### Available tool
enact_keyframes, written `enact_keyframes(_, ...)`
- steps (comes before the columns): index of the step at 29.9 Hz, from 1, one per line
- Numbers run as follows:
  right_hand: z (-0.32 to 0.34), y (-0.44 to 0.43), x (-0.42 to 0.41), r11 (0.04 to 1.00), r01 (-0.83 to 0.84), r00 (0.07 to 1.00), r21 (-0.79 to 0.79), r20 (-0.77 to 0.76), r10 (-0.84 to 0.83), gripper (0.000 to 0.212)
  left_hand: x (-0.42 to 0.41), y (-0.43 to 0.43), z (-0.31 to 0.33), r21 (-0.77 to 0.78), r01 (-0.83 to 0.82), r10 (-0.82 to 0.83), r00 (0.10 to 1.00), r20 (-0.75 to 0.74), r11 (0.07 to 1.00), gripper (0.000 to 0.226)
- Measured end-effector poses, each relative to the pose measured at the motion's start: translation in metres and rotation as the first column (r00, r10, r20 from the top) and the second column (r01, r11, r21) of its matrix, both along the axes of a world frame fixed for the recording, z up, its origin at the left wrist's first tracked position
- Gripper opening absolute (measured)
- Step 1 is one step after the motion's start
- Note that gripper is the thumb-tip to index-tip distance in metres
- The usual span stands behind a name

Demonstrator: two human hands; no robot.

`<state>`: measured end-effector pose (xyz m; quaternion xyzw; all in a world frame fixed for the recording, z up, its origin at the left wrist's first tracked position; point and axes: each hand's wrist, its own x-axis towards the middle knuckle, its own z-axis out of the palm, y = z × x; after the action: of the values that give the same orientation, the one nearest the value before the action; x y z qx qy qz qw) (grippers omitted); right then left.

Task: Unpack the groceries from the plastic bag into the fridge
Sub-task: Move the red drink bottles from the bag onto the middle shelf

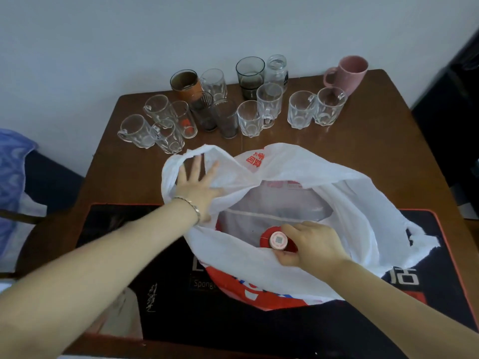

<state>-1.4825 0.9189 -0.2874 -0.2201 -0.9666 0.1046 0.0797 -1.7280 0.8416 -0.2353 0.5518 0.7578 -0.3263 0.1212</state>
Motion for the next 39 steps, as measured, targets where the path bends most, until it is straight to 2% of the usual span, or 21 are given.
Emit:
enact_keyframes(2,0.000,-0.002,-0.001,1.000,0.019,0.999,-0.003,0.030,-0.019,0.033,-0.020,-0.001,-0.008,-0.048,-0.131,0.137,0.977,0.161,0.990,0.067)
enact_keyframes(4,0.001,-0.004,-0.002,1.000,0.013,0.998,0.010,0.053,-0.014,0.038,-0.023,-0.003,-0.008,0.003,-0.284,0.261,0.885,0.387,0.959,0.063)
enact_keyframes(6,0.000,-0.003,-0.003,0.999,-0.034,0.999,0.036,0.036,0.033,0.045,-0.015,-0.006,-0.014,0.107,-0.320,0.227,0.836,0.500,0.941,0.066)
enact_keyframes(7,0.001,-0.002,-0.003,0.998,-0.059,0.998,0.033,0.028,0.058,0.045,-0.012,-0.006,-0.014,0.154,-0.288,0.181,0.855,0.487,0.945,0.065)
enact_keyframes(8,0.001,0.000,-0.003,0.996,-0.081,0.997,0.025,0.014,0.080,0.045,-0.010,-0.007,-0.013,0.173,-0.377,0.245,0.825,0.509,0.910,0.061)
enact_keyframes(10,0.002,0.003,-0.003,0.994,-0.108,0.994,-0.004,0.008,0.108,0.042,-0.019,-0.010,-0.012,0.275,-0.588,0.408,0.762,0.502,0.761,0.049)
enact_keyframes(12,0.002,0.003,-0.003,0.994,-0.104,0.994,-0.031,0.018,0.104,0.040,-0.037,-0.017,-0.019,0.345,-0.670,0.542,0.739,0.400,0.657,0.041)
enact_keyframes(14,0.002,0.002,-0.004,0.994,-0.089,0.995,-0.056,0.034,0.091,0.040,-0.038,-0.027,-0.019,0.288,-0.715,0.652,0.699,0.294,0.637,0.042)
enact_keyframes(16,0.002,0.002,-0.004,0.995,-0.079,0.995,-0.068,0.052,0.083,0.041,-0.031,-0.031,-0.025,0.263,-0.583,0.567,0.811,0.143,0.769,0.048)
enact_keyframes(18,0.005,0.002,-0.004,0.996,-0.061,0.994,-0.069,0.087,0.067,0.041,-0.019,-0.033,-0.032,0.407,-0.331,0.322,0.942,0.093,0.851,0.037)
enact_keyframes(19,0.006,0.001,-0.004,0.997,-0.052,0.993,-0.062,0.106,0.058,0.041,-0.014,-0.032,-0.035,0.467,-0.203,0.184,0.979,0.087,0.860,0.027)
enact_keyframes(21,0.008,0.001,-0.005,0.997,-0.046,0.991,-0.059,0.125,0.053,0.042,-0.007,-0.029,-0.034,0.472,-0.057,0.013,0.995,0.097,0.880,0.032)
enact_keyframes(23,0.011,0.002,-0.005,0.996,-0.041,0.988,-0.081,0.144,0.053,0.043,0.000,-0.031,-0.036,0.415,-0.246,0.146,0.955,0.259,0.876,0.026)
enact_keyframes(24,0.012,0.001,-0.004,0.996,-0.041,0.988,-0.083,0.147,0.053,0.043,0.001,-0.032,-0.037,0.397,-0.400,0.282,0.904,0.322,0.826,0.022)
enact_keyframes(26,0.015,-0.001,-0.004,0.994,-0.056,0.985,-0.092,0.158,0.070,0.045,0.001,-0.036,-0.043,0.393,-0.640,0.482,0.762,0.432,0.660,0.031)
enact_keyframes(30,0.022,0.000,-0.003,0.979,-0.053,0.974,-0.197,0.205,0.094,0.050,0.010,-0.032,-0.053,0.261,-0.788,0.595,0.598,0.538,0.557,0.061)
enact_keyframes(33,0.024,0.001,-0.003,0.974,-0.044,0.969,-0.221,0.228,0.095,0.051,0.018,-0.024,-0.049,0.201,-0.876,0.679,0.470,0.564,0.439,0.062)
enact_keyframes(34,0.023,0.001,-0.003,0.973,-0.043,0.968,-0.226,0.230,0.096,0.050,0.023,-0.023,-0.048,0.210,-0.881,0.684,0.463,0.564,0.424,0.060)
enact_keyframes(36,0.021,0.001,-0.003,0.972,-0.044,0.967,-0.230,0.235,0.099,0.050,0.037,-0.025,-0.045,0.266,-0.844,0.623,0.526,0.579,0.465,0.057)
enact_keyframes(38,0.019,0.002,-0.003,0.973,-0.050,0.967,-0.227,0.231,0.103,0.050,0.054,-0.035,-0.042,0.359,-0.777,0.456,0.605,0.652,0.518,0.061)
enact_keyframes(39,0.018,0.002,-0.003,0.974,-0.057,0.967,-0.220,0.231,0.109,0.049,0.062,-0.042,-0.039,0.385,-0.757,0.376,0.614,0.694,0.528,0.066)
